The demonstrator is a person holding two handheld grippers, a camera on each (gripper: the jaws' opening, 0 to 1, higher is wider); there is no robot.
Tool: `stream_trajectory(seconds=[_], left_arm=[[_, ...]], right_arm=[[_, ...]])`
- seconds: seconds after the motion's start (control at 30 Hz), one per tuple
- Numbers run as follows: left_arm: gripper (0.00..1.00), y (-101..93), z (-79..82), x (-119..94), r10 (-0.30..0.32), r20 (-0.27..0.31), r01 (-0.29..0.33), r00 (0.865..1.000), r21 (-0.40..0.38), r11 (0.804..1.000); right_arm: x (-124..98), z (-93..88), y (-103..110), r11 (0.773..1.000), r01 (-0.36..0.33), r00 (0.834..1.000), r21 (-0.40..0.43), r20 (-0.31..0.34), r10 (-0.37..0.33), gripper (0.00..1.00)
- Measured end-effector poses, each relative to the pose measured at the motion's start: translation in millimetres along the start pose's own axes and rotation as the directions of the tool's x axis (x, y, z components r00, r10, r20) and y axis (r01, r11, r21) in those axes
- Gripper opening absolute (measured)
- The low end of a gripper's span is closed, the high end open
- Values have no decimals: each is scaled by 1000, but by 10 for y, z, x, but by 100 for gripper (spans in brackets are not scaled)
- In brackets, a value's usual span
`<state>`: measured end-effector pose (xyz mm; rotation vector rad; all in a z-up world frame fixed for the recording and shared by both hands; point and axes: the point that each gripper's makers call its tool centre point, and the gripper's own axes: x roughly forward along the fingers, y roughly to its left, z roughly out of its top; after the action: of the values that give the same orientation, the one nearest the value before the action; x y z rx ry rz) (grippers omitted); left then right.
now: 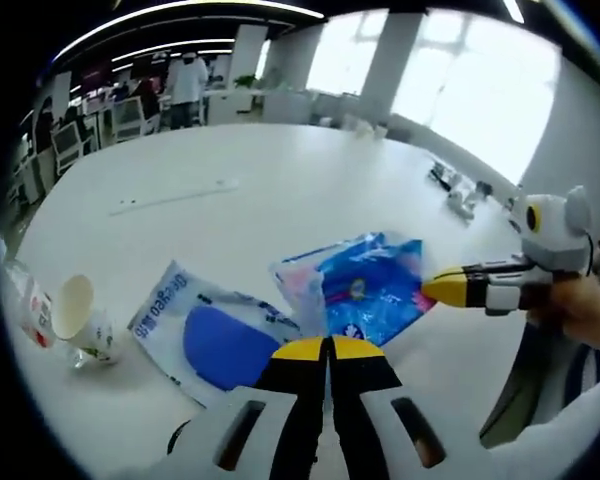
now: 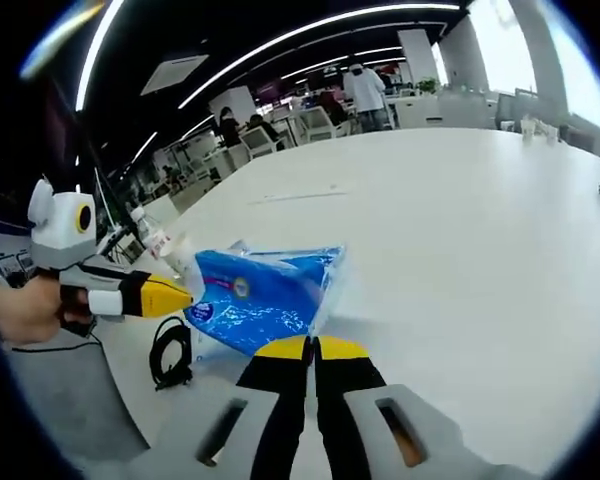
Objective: Arrange the tabletop items into an orderly group along one side of the table until the central work area is clear of visible clutter.
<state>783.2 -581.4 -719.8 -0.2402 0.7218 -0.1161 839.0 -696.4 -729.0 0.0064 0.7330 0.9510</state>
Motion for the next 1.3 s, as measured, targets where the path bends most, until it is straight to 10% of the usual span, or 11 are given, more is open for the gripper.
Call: stream_trajectory(seconds=[1.3], left_arm=[[0, -382, 253, 725, -35, -53, 39, 998, 88, 995]], right_arm=[[127, 159, -860, 999, 36, 999, -11, -29, -36, 0]])
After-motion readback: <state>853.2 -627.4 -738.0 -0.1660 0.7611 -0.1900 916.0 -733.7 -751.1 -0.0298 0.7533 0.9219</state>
